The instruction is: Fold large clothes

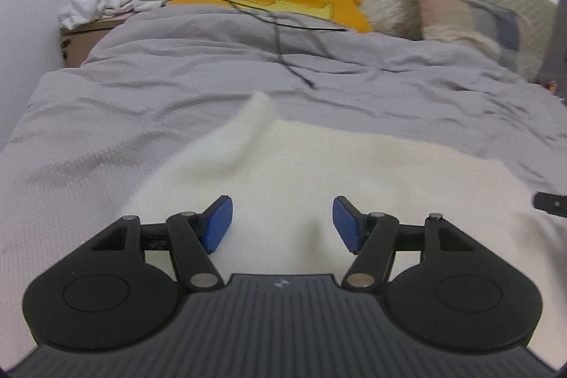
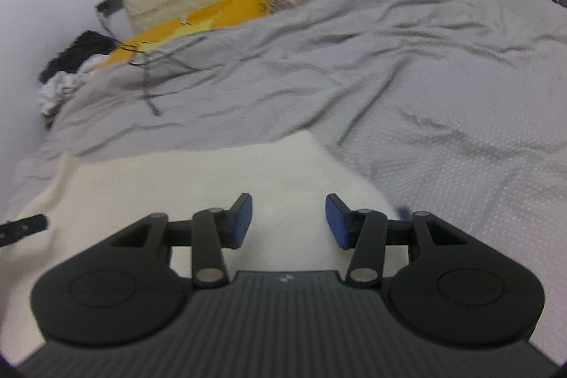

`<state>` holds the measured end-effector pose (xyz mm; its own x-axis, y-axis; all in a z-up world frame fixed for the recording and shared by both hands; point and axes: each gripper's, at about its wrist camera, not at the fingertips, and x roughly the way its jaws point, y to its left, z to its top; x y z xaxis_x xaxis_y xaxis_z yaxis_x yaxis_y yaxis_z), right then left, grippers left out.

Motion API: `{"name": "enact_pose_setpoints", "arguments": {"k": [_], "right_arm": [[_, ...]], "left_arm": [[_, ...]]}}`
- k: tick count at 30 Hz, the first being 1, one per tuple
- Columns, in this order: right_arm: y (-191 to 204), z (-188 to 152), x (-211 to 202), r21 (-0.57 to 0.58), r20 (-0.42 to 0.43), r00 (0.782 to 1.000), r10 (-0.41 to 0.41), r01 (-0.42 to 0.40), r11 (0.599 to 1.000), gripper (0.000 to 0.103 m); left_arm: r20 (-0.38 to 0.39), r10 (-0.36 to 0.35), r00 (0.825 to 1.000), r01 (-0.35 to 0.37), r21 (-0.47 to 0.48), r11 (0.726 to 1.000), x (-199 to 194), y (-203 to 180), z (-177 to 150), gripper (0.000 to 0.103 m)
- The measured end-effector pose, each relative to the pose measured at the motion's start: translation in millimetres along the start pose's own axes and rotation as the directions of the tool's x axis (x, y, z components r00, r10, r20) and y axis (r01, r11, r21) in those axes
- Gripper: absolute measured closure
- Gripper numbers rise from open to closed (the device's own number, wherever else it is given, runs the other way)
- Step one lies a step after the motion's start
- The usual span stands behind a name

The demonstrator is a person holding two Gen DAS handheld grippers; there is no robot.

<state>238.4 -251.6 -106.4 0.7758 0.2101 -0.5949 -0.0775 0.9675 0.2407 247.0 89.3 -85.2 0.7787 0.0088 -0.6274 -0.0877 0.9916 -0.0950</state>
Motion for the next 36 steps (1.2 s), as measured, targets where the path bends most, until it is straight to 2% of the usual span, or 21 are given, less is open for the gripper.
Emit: {"name": "enact_pose_setpoints", "arguments": {"k": [4,8,12,15,19,22,24,29,32,36], "right_arm": [[15.1,-7.2,-36.7,-0.027,0.017,0.999,0.036,-0.036,0.999,0.053],[29.4,-15.6,-72.4,-0.068,0.038,0.997,0.072,-0.069,0.995,0.053],[32.6,-30.8,-102.2,-0.053,0.045,0.995,0.085,-0.083,0.995,0.053],[37.2,-42.9,-112.0,-0.065,0.021,0.998,0.062,-0.060,0.996,0.053],[37.3,-55.0,-110.2,-0.053,-0.015,0.999,0.034,-0.035,0.998,0.053],[35.9,-64.3,-92.3,-0.068,-0.085,0.996,-0.003,-0.003,0.998,0.054],[35.2,-71.8,-80.2,-0.071,-0.126,0.992,-0.009,0.000,0.997,0.053],[33.6,-75.7,-77.1,-0.044,-0.126,0.992,-0.006,0.000,0.999,0.052],[28.4,-74.9,-86.3,0.019,-0.121,0.993,0.007,-0.005,1.000,0.053],[13.4,-76.1,-111.9,0.201,-0.087,0.996,0.009,0.008,0.980,0.050]], "left_arm": [[0.032,-0.048,0.998,0.045,0.078,0.996,-36.2,-20.6,-13.1,0.035],[0.066,-0.104,0.992,0.097,0.107,0.990,-73.7,-35.8,-21.7,0.035],[0.071,-0.145,0.987,0.140,0.077,0.987,-103.3,-39.3,-36.4,0.035],[0.050,-0.165,0.985,0.162,0.067,0.985,-117.8,-43.0,-52.0,0.035],[-0.006,-0.167,0.986,0.167,0.070,0.983,-119.5,-50.2,-67.8,0.035],[-0.057,-0.126,0.990,0.131,0.089,0.987,-108.7,-55.3,-75.5,0.035],[-0.089,-0.124,0.988,0.131,0.071,0.989,-99.3,-53.8,-77.9,0.034],[-0.131,-0.111,0.985,0.119,0.056,0.991,-83.5,-51.2,-77.9,0.032],[-0.122,-0.111,0.986,0.117,0.040,0.992,-84.8,-49.4,-76.4,0.032],[-0.094,-0.113,0.989,0.116,0.037,0.992,-96.5,-50.0,-73.8,0.031]]}}
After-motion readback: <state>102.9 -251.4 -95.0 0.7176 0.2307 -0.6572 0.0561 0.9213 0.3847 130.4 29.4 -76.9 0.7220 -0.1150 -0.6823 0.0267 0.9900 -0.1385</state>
